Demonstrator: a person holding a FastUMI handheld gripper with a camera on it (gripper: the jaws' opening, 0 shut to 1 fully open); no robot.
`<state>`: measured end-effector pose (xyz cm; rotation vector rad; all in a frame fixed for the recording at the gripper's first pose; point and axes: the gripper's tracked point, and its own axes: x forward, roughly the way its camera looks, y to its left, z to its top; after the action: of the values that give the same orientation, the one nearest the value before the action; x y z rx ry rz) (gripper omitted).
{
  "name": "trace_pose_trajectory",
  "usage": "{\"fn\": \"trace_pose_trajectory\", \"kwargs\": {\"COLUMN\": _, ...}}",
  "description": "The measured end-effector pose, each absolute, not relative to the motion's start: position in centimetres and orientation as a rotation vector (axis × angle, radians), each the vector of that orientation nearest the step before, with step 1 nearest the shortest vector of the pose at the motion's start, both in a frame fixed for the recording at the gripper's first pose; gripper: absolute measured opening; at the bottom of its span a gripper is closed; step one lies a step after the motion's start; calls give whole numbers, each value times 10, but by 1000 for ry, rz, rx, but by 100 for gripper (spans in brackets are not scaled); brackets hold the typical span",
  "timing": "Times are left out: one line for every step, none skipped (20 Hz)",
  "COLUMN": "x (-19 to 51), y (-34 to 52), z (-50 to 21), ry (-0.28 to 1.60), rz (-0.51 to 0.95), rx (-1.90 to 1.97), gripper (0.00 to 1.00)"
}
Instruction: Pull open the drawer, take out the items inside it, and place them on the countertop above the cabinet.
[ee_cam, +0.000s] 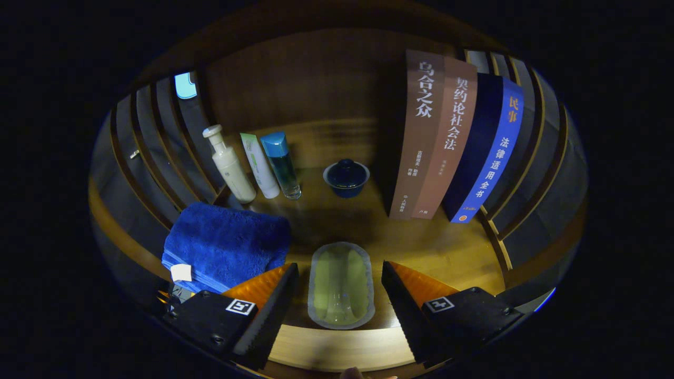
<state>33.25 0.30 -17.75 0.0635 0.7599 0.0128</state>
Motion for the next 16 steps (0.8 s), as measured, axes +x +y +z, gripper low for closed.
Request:
{"fn": "trace_pose_trajectory", "kwargs": {"x": 328, "y": 3, "z": -175, "ry": 739, "rz": 13, "rx": 55, "gripper": 100}}
{"fn": "trace_pose_trajectory", "kwargs": {"x": 323, "y": 3, "z": -172, "ry": 718, "rz": 13, "rx": 43, "gripper": 100}}
{"fn": "trace_pose_trajectory", "kwargs": {"x": 317, "y": 2, "z": -169, "ry": 698, "rz": 12, "rx": 31, "gripper": 100}}
{"fn": "trace_pose_trajectory", "kwargs": {"x": 310, "y": 2, "z": -168, "ry": 675, "rz": 14, "rx": 29, "gripper": 100}}
{"fn": "trace_pose_trajectory", "kwargs": {"x": 304, "y": 4, "z": -163, "ry": 647, "rz": 17, "rx": 27, "gripper": 100}}
{"fn": "trace_pose_trajectory", "kwargs": {"x": 296, "y": 5, "z": -158, "ry": 615, "rz": 22, "rx": 27, "gripper": 100}}
{"fn": "trace_pose_trajectory", "kwargs": {"x": 288, "y": 6, "z": -153, "ry": 579, "rz": 28, "rx": 23, "gripper": 100}}
{"fn": "trace_pose_trajectory", "kwargs": {"x": 278, "y": 9, "z": -146, "ry": 540, "rz": 35, "rx": 19, "gripper": 100}}
{"fn": "trace_pose_trajectory", "kwargs": {"x": 267, "y": 10, "z": -138, "ry": 500, "rz": 37, "rx": 11, "gripper": 100}}
{"fn": "trace_pose_trajectory", "kwargs": {"x": 256, "y": 10, "z": -131, "ry": 461, "rz": 36, "rx": 8, "gripper": 100}}
{"fn": "trace_pose_trajectory", "kwargs": {"x": 243, "y": 10, "z": -125, "ry": 427, "rz": 33, "rx": 9, "gripper": 100}}
{"fn": "trace_pose_trajectory", "kwargs": {"x": 229, "y": 12, "z": -119, "ry": 396, "rz": 29, "rx": 16, "gripper": 100}}
{"fn": "trace_pose_trajectory", "kwargs": {"x": 215, "y": 13, "z": -113, "ry": 364, "rz": 28, "rx": 25, "gripper": 100}}
{"fn": "trace_pose_trajectory", "kwargs": {"x": 201, "y": 14, "z": -109, "ry": 335, "rz": 26, "rx": 33, "gripper": 100}}
{"fn": "trace_pose_trajectory", "kwargs": {"x": 186, "y": 14, "z": -106, "ry": 306, "rz": 24, "rx": 38, "gripper": 100}}
{"fn": "trace_pose_trajectory", "kwargs": {"x": 169, "y": 15, "z": -104, "ry": 284, "rz": 24, "rx": 35, "gripper": 100}}
